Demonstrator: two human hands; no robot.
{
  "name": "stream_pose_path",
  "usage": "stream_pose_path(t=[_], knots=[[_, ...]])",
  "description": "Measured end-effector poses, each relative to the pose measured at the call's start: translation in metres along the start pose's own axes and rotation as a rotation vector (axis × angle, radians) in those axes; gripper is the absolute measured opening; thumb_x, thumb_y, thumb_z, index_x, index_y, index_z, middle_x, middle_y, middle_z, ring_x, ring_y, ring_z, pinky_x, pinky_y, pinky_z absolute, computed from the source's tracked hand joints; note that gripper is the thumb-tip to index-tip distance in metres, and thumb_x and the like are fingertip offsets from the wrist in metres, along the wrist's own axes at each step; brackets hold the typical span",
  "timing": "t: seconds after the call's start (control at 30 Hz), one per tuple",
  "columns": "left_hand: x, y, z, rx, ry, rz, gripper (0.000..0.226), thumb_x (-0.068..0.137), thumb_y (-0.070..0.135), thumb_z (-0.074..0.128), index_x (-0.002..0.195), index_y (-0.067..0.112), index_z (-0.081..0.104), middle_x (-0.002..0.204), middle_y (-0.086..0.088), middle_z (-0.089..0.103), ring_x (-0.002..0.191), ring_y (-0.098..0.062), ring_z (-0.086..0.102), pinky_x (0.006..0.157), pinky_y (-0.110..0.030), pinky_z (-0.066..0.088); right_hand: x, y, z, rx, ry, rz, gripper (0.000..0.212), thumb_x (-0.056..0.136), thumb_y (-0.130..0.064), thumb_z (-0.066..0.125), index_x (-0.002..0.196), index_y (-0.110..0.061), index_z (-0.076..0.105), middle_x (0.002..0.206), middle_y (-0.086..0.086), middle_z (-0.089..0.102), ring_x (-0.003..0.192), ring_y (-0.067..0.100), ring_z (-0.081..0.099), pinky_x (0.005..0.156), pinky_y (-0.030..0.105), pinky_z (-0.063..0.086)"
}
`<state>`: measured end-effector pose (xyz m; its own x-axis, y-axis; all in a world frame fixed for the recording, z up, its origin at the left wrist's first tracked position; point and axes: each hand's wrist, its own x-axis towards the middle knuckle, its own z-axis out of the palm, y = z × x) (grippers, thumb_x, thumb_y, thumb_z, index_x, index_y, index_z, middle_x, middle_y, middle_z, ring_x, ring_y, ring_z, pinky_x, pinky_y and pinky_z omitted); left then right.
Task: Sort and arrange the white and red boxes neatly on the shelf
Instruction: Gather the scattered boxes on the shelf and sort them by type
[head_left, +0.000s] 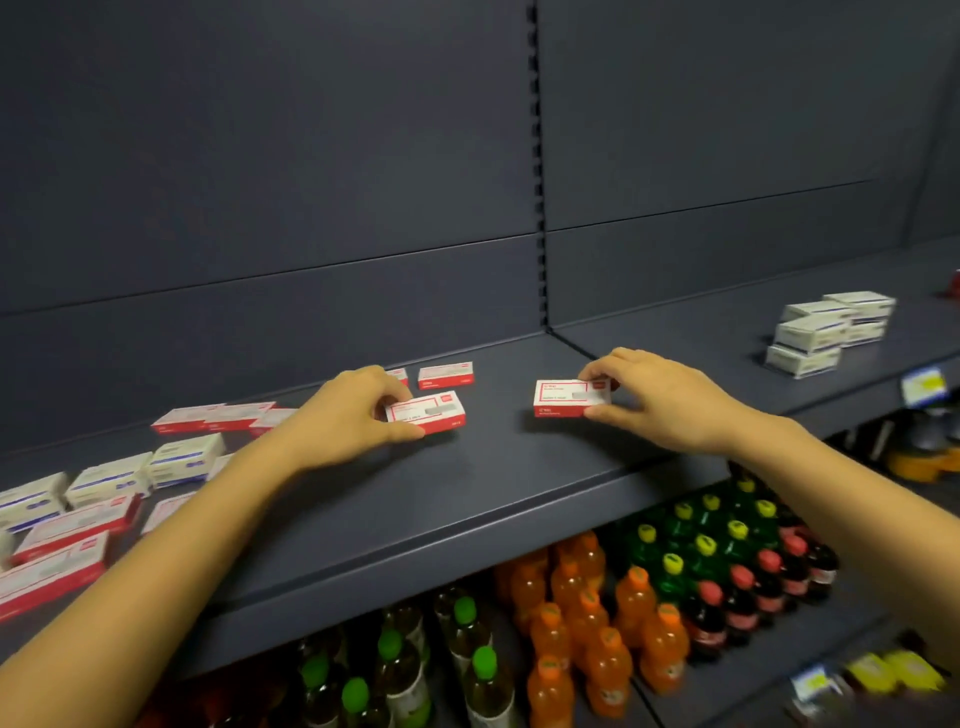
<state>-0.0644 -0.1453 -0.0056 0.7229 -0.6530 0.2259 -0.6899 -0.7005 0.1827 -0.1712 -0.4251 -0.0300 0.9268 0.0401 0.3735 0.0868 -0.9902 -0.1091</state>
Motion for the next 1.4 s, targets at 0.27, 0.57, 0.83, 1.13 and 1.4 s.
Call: stream_pose_path(t=[0.27,0.57,0.83,1.13,1.4], knots=[[0.051,0.117,0.024,-0.116,0.020,0.166,0.036,0.077,0.036,0.068,0.109,0.020,0.062,0.106,-0.001,0.060,0.094,-0.017,0.056,0.085,-0.037,0.050,-0.069,0.101,-0.043,0.029,0.031,0.122,0.037,0.088,-0.040,0.055,0.121,-0.024,0.051,0.118,-0.006,0.054,0.111,0.014,0.050,0.090,0.034,0.043],[0.112,0.273,0.076,-0.174,0.044,0.279,0.036,0.076,0.038,0.069,0.107,0.021,0.063,0.101,0.001,0.060,0.086,-0.013,0.055,0.076,-0.026,0.045,-0.148,0.246,-0.095,-0.019,-0.006,0.188,0.039,0.088,-0.040,0.056,0.123,-0.023,0.050,0.121,-0.005,0.054,0.111,0.014,0.050,0.090,0.032,0.044],[0.170,0.398,0.122,-0.184,0.039,0.374,0.039,0.075,0.039,0.069,0.107,0.017,0.063,0.107,0.001,0.061,0.088,-0.011,0.052,0.080,-0.028,0.046,-0.201,0.363,-0.133,-0.054,-0.026,0.248,0.040,0.088,-0.040,0.056,0.124,-0.024,0.049,0.119,-0.005,0.054,0.105,0.011,0.050,0.087,0.033,0.046],[0.264,0.500,0.158,-0.096,0.019,0.445,0.041,0.079,0.043,0.065,0.111,0.018,0.062,0.105,-0.003,0.058,0.093,-0.018,0.053,0.080,-0.029,0.041,-0.220,0.475,-0.148,-0.037,-0.011,0.322,0.043,0.088,-0.037,0.057,0.126,-0.021,0.048,0.125,-0.001,0.053,0.111,0.013,0.049,0.090,0.032,0.045],[0.360,0.557,0.182,-0.087,0.017,0.433,0.040,0.079,0.041,0.065,0.111,0.017,0.062,0.107,-0.003,0.057,0.095,-0.018,0.054,0.085,-0.036,0.047,-0.195,0.589,-0.159,-0.064,-0.039,0.305,0.044,0.088,-0.038,0.056,0.128,-0.021,0.048,0.126,-0.002,0.053,0.112,0.013,0.047,0.091,0.027,0.042]])
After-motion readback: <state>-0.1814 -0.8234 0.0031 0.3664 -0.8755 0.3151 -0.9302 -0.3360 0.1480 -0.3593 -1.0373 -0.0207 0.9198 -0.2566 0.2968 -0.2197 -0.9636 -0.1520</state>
